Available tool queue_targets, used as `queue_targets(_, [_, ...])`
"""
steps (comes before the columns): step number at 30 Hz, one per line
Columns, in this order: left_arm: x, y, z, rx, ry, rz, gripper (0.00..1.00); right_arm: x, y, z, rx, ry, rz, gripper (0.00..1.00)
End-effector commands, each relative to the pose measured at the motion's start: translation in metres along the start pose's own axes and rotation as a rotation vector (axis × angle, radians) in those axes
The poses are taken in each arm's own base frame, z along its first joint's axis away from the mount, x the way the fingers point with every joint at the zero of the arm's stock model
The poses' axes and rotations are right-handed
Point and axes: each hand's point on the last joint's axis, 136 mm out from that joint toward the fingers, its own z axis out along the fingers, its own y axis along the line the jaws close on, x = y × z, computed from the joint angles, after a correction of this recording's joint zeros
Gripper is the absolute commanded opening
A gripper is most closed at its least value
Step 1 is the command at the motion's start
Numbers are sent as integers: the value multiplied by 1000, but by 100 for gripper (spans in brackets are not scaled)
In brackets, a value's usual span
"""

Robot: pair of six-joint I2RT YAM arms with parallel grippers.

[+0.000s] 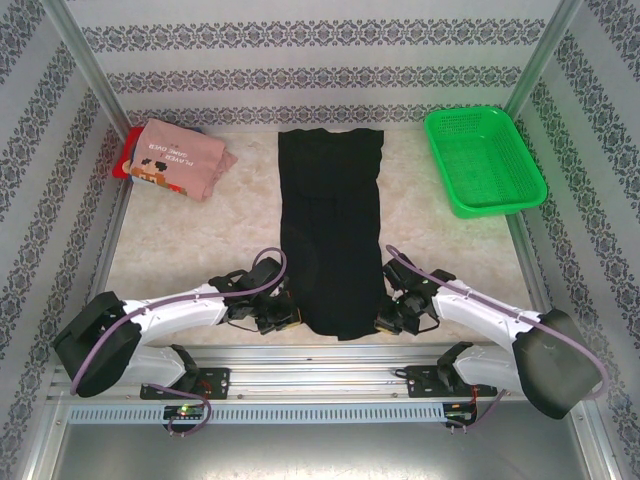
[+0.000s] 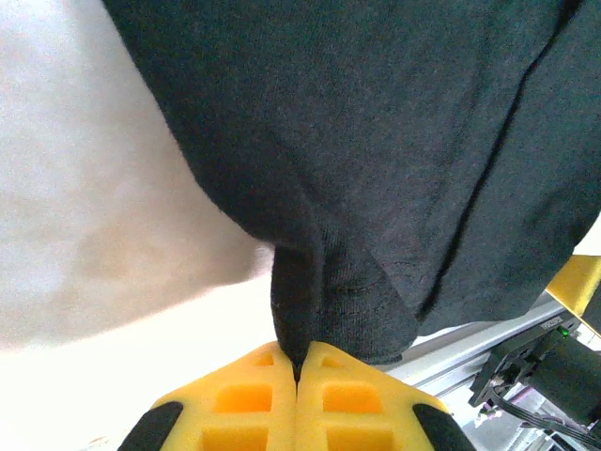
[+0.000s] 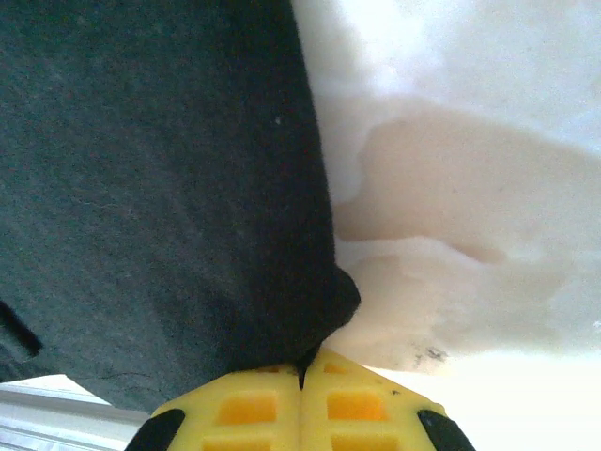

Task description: Fold and stack the t-shirts

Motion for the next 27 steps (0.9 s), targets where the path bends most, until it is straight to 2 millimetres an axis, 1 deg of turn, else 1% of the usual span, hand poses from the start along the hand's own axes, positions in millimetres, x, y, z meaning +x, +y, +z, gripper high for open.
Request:
queue_targets(1, [0, -13, -9, 18, -18, 63, 0, -3, 13, -10, -33, -13, -23, 0])
queue_targets(6, [-8, -24, -29, 30, -54, 76, 0, -6, 23, -27, -58, -33, -32, 0])
queue_targets(11, [-27, -41, -54, 69, -109, 69, 0, -21, 40, -50, -96, -59, -47, 0])
queue_targets(14, [-41, -48, -64, 93, -132, 59, 0, -37, 52, -64, -125, -79, -52, 0])
queue_targets(20, [-76, -65, -81, 142, -174, 63, 0, -75, 79, -84, -163, -108, -82, 0])
queue_targets(24, [-108, -74, -94, 164, -220, 63, 0, -107, 99, -101, -190, -143, -95, 0])
queue_targets(27, [-134, -81, -103, 181, -251, 65, 0, -130, 109, -110, -193, -161, -104, 0])
